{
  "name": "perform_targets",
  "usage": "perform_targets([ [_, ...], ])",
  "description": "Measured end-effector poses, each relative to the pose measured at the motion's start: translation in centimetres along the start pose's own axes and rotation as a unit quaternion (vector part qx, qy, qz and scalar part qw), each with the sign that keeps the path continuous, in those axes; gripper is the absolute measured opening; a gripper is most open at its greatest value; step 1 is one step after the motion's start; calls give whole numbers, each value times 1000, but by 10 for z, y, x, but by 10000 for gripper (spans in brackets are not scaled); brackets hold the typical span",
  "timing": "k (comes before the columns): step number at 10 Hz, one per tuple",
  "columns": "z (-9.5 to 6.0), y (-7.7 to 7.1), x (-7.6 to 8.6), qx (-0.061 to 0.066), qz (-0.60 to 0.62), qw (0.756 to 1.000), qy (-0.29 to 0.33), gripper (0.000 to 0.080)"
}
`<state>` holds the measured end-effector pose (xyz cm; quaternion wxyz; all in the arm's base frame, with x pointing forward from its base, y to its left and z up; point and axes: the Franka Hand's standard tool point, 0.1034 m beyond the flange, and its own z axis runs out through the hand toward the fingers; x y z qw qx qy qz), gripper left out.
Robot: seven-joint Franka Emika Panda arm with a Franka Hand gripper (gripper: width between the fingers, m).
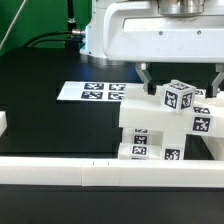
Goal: Assemble chair
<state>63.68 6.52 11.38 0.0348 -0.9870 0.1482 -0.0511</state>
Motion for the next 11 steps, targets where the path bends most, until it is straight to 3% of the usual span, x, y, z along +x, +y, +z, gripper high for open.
perform_targets([
  [3, -1, 1, 1, -10, -163, 987, -3, 648],
  [6, -4, -1, 4, -30, -329, 944, -1, 648],
  [7, -4, 4, 5, -30, -359, 933, -2, 648],
  [9, -3, 10, 7, -29, -350, 936, -3, 604],
  [11, -3, 10, 6, -28, -349, 937, -3, 318],
])
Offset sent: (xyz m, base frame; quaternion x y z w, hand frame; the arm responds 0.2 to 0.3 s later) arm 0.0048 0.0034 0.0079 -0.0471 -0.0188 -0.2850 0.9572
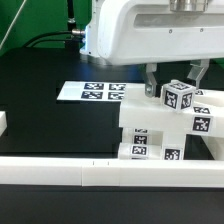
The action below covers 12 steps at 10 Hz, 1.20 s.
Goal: Assemble chair
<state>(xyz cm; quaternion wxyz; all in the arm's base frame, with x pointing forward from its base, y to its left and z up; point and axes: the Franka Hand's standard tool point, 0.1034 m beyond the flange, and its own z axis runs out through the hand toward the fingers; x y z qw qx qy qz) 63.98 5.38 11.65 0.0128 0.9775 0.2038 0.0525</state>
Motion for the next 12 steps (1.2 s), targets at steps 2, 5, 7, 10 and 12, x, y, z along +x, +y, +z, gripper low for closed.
perform_targets([
  [2, 0, 0, 0, 1, 32, 999, 0, 285],
  [5, 0, -3, 0, 5, 184, 983, 8, 285],
  [7, 0, -6, 0, 6, 298, 954, 13, 285],
  [10, 1, -7, 1, 10, 385, 923, 15, 285],
  [12, 1, -9, 1, 12, 428, 904, 14, 285],
])
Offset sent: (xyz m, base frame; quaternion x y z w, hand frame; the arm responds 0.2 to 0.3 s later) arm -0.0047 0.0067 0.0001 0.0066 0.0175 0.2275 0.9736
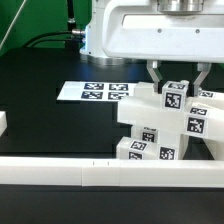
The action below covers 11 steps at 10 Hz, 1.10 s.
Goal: Assemble chair
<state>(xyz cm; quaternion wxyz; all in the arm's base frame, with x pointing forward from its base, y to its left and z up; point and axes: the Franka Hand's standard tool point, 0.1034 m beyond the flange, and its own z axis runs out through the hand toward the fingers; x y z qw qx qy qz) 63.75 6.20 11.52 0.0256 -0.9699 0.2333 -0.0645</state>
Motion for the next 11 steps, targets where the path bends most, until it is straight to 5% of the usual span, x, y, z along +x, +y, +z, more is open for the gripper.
perform_targets([
  [1, 0, 0, 0, 0, 0, 1000, 0, 285],
  [3, -6, -1, 2, 2, -50, 999, 2, 568],
  [6, -28, 0, -4, 8, -166, 986, 9, 644],
  [11, -25, 1, -5, 7, -161, 987, 6, 648],
])
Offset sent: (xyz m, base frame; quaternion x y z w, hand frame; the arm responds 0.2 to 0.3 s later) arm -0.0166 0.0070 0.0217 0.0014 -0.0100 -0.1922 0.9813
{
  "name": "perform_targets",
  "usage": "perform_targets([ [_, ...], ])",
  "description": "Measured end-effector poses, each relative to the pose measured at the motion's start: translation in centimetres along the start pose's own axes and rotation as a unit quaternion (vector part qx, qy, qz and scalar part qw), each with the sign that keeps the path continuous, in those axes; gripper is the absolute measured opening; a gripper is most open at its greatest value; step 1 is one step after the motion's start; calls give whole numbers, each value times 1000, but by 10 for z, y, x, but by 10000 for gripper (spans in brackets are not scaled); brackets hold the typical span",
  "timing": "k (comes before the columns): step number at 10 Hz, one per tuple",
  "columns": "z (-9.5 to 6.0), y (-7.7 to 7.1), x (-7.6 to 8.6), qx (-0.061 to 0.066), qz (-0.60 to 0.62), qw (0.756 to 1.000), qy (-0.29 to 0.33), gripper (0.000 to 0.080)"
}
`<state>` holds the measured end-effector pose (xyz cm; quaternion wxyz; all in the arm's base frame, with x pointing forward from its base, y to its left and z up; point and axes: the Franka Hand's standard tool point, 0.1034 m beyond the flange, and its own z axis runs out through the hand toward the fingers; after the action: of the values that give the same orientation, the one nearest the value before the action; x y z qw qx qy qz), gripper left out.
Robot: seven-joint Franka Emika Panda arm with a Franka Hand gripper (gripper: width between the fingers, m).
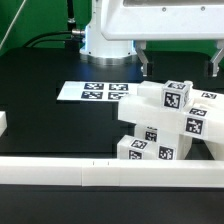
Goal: Assemble chair
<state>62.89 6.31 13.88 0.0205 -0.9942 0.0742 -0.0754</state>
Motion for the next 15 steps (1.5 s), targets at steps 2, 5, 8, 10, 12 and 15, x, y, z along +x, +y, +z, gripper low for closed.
perform_targets([
  [2, -4, -6, -9, 5, -4, 1000, 11, 648],
  [5, -5, -18, -66, 15, -74, 996, 45, 648],
  [8, 1, -17, -75, 14, -84, 996, 40, 648],
  [10, 2, -17, -77, 13, -84, 996, 32, 648],
  [12, 4, -14, -88, 14, -87, 996, 13, 648],
  [15, 22, -19, -128, 6, -96, 993, -70, 648],
])
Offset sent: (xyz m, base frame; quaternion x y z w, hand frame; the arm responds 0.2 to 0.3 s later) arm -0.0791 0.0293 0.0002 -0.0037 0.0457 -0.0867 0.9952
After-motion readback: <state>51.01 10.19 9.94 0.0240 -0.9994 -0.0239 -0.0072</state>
